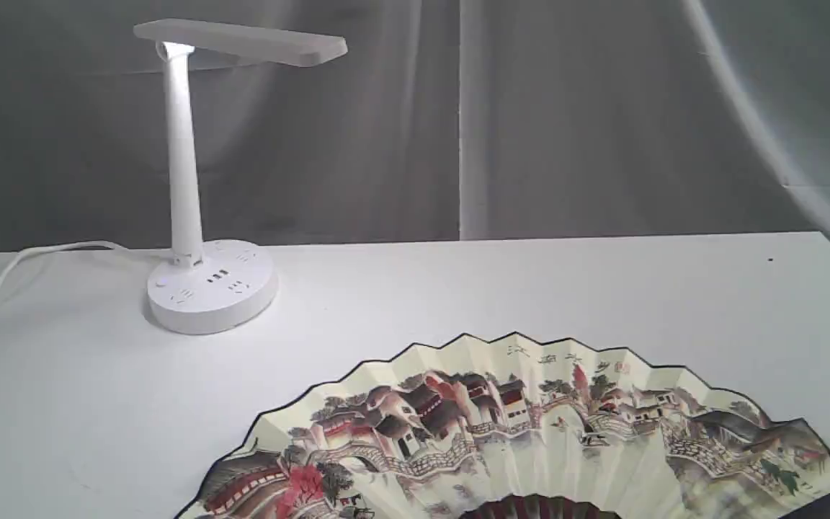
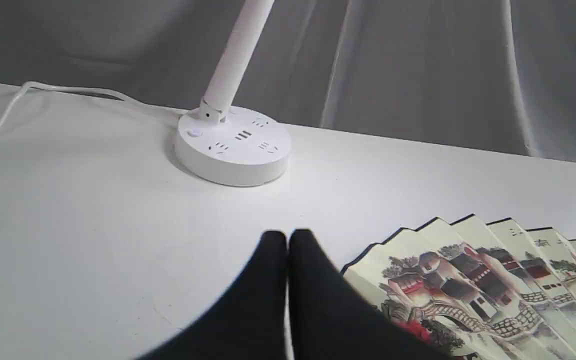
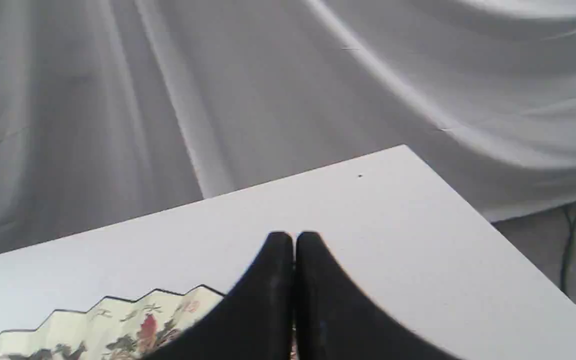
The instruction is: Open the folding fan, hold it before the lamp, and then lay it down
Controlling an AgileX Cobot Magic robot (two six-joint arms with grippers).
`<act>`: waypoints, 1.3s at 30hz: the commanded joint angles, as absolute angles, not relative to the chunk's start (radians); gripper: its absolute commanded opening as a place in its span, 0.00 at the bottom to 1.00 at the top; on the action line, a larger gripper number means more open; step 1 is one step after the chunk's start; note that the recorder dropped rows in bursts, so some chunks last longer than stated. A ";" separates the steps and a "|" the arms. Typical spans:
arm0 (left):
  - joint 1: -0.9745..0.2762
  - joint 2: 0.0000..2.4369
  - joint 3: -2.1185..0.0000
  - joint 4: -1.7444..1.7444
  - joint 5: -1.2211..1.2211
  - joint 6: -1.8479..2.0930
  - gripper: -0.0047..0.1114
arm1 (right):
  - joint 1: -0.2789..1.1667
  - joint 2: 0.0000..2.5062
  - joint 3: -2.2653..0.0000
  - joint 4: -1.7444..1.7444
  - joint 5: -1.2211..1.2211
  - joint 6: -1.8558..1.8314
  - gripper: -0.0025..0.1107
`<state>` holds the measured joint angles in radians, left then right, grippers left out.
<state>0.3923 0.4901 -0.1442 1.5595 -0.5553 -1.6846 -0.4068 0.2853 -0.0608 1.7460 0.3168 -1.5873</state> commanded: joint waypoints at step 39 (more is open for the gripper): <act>0.391 0.486 -0.140 1.556 -0.553 -1.692 0.04 | -0.405 0.281 -0.018 -0.109 -0.133 0.270 0.02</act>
<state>0.3923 0.4901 -0.1442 1.5595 -0.5553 -1.6869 -0.4068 0.2853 -0.0259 -0.0664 -0.0978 0.2610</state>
